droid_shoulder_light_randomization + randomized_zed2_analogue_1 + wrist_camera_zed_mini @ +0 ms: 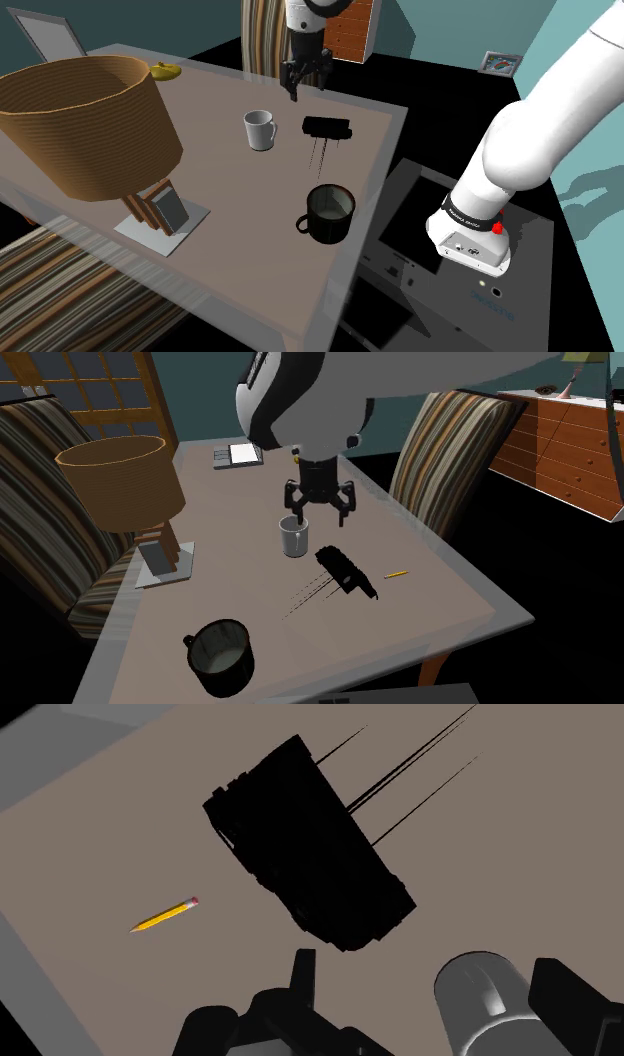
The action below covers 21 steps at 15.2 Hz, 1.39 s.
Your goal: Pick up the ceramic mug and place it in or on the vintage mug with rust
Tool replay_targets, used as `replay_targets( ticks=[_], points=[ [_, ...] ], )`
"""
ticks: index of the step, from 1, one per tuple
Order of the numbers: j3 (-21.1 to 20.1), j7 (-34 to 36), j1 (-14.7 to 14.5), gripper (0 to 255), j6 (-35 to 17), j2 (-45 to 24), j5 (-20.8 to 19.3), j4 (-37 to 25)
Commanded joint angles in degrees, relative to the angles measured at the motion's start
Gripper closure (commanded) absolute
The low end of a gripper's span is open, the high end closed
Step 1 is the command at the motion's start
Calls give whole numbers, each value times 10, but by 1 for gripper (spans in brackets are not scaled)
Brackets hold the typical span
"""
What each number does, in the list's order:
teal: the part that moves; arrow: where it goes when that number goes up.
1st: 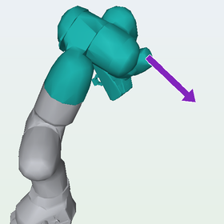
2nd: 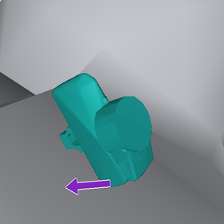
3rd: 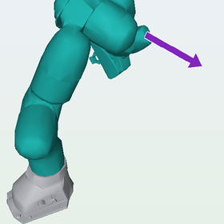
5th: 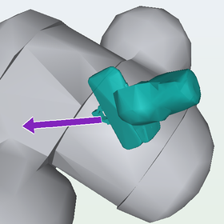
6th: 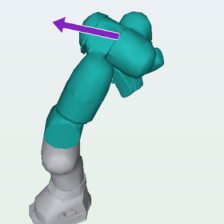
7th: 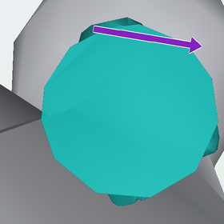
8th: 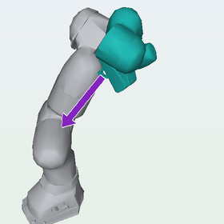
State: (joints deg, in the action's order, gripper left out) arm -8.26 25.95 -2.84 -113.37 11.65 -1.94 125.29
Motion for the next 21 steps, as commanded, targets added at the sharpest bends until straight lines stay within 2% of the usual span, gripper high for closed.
replay_targets(
  ticks=[1,8,14,21],
  points=[
    [-10,22,-3,0,-12,-47,-5,-32],
    [-31,90,-23,0,-22,-205,-35,-168],
    [-32,136,-52,0,0,-348,-62,-321],
    [-29,139,-52,0,-47,-365,-68,-291]
  ],
)
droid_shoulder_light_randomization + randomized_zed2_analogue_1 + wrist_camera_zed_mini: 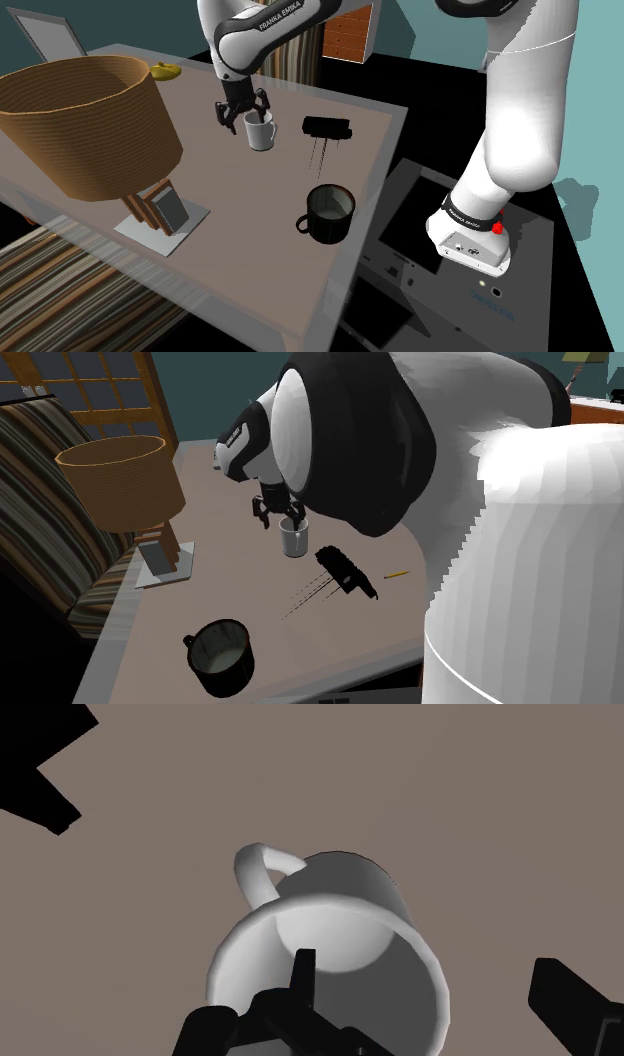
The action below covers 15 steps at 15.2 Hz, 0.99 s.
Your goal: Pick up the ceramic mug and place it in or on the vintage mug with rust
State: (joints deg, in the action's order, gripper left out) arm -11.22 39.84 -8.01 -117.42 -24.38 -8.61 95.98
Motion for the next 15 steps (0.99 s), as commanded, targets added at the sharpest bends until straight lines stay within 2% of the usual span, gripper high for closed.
replay_targets(
  ticks=[1,9,10,15],
  points=[
    [1,1,0,0,-10,-6,-2,4],
    [1,1,0,0,-10,-6,-2,4],
    [1,1,0,255,-10,-6,-2,4],
    [1,1,0,255,-10,-6,-2,4]
  ],
)
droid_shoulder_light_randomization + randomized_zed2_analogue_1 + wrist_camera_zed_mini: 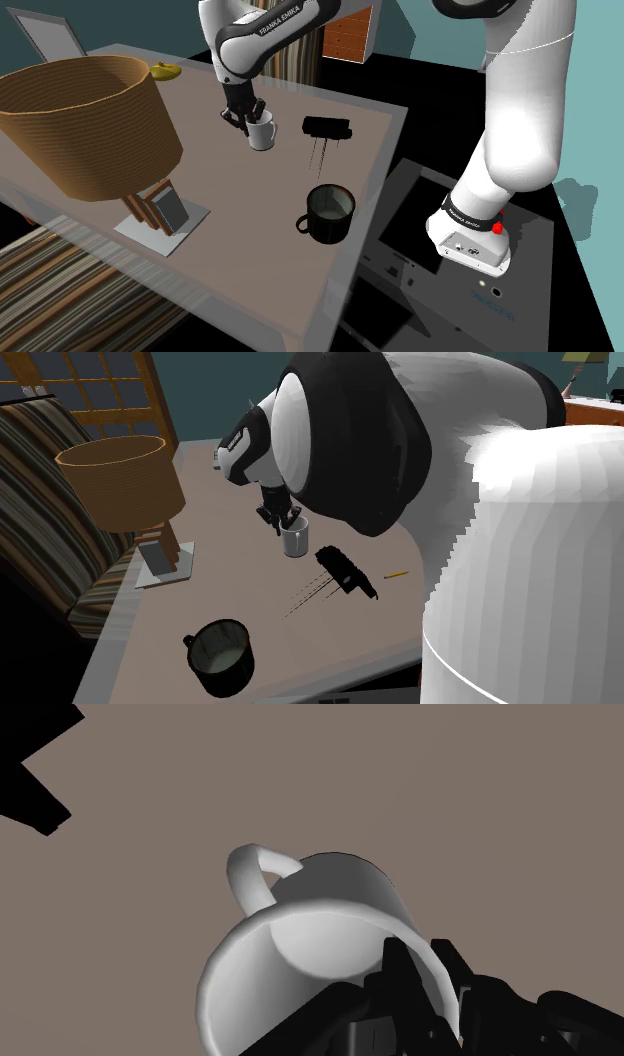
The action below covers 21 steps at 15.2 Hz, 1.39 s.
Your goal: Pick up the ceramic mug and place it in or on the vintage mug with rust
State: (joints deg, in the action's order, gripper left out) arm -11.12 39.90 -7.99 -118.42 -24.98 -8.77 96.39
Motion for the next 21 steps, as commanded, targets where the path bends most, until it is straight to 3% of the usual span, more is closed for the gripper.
replay_targets(
  ticks=[1,4,21],
  points=[
    [0,0,0,255,0,0,0,0],
    [0,0,0,255,0,0,0,0],
    [-5,-13,1,255,113,40,13,-74]
  ],
)
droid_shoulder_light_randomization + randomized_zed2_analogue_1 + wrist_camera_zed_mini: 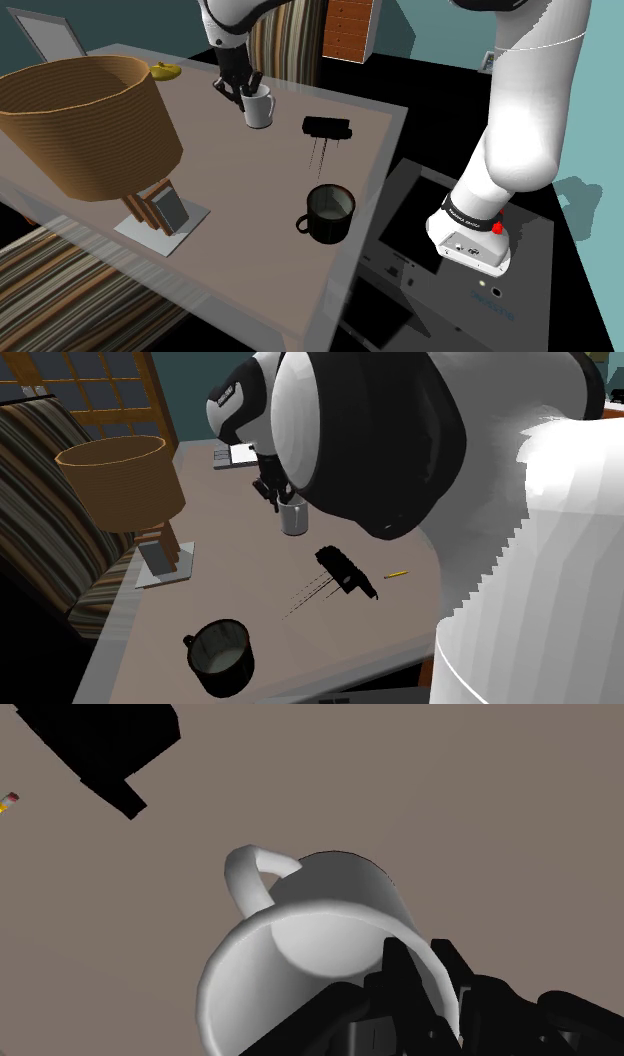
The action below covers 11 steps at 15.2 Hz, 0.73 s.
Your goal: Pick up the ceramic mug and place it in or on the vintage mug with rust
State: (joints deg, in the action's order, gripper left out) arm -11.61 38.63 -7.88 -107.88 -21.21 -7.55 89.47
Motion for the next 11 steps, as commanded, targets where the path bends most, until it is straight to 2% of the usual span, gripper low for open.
replay_targets(
  ticks=[1,11],
  points=[
    [-1,-1,-1,255,15,4,1,-11],
    [-2,-6,-3,255,89,10,4,-79]
  ],
)
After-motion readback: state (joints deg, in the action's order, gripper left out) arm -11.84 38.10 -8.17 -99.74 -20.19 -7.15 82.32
